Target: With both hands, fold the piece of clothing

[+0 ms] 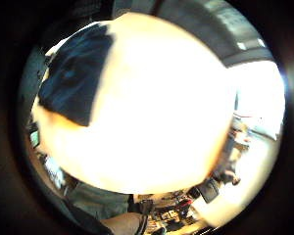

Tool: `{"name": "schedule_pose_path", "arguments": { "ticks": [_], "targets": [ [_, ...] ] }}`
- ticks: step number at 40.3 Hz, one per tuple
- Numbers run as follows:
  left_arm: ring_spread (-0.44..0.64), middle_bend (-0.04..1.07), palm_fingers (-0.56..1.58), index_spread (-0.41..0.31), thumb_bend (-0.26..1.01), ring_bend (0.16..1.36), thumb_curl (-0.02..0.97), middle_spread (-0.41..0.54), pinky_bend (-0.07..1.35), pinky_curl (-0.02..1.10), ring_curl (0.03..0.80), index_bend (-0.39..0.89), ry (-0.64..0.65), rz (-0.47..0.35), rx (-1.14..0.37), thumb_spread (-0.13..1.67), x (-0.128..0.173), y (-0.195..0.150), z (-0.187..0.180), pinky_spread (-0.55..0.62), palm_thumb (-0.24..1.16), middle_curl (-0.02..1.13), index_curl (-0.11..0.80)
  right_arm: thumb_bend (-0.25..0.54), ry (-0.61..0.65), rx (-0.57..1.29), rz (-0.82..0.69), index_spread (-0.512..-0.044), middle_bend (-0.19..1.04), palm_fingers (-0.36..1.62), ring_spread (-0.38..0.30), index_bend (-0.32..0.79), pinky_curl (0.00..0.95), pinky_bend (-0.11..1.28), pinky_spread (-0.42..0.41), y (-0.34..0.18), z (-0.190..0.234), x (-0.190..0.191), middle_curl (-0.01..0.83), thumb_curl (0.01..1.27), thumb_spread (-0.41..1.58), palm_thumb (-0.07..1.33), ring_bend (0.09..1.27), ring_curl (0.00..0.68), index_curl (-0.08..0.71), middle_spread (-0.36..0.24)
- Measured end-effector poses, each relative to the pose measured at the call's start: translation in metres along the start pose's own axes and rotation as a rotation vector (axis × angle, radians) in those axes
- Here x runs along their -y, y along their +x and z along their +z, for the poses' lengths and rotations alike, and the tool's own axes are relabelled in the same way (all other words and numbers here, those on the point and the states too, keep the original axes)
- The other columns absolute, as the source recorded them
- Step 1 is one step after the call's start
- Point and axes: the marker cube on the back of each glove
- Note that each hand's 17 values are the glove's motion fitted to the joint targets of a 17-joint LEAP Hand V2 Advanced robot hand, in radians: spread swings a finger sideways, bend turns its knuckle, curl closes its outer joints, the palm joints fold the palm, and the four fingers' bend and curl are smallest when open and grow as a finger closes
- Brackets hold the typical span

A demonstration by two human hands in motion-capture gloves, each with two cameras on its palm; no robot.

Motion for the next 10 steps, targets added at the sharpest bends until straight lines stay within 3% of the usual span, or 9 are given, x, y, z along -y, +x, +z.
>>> {"name": "schedule_pose_path", "arguments": {
  "ticks": [3,8,10],
  "targets": [
    [0.04,0.18,0.63,-0.146,0.05,0.46,0.26,-0.092,0.23,0.36,0.347,0.14,0.095,0.038,-0.003,1.49,0.012,0.013,-0.004,0.24,0.35,0.43,0.35,-0.046,0.031,-0.24,0.197,-0.354,0.15,0.24,0.081,0.18,0.335,0.6,0.192,0.019,-0.02,-0.013,0.362,0.47,1.26,0.56,0.17,0.29,0.25,-0.068],
    [0.04,0.18,0.62,-0.147,0.02,0.46,0.257,-0.09,0.28,0.38,0.349,0.13,-0.194,-0.012,0.193,1.46,-0.027,0.021,-0.003,0.22,0.32,0.43,0.342,-0.025,0.121,-0.454,0.373,-0.364,0.14,0.2,0.109,0.19,0.33,0.59,0.233,0.06,-0.045,-0.026,0.342,0.44,1.3,0.52,0.19,0.286,0.274,-0.048],
    [0.04,0.18,0.62,-0.147,0.02,0.45,0.258,-0.089,0.28,0.38,0.349,0.13,-0.241,-0.017,0.228,1.45,-0.033,0.025,-0.002,0.22,0.32,0.42,0.342,-0.019,0.139,-0.469,0.393,-0.367,0.13,0.19,0.116,0.2,0.33,0.59,0.244,0.072,-0.045,-0.024,0.33,0.44,1.32,0.51,0.19,0.288,0.285,-0.041]
  ]
}}
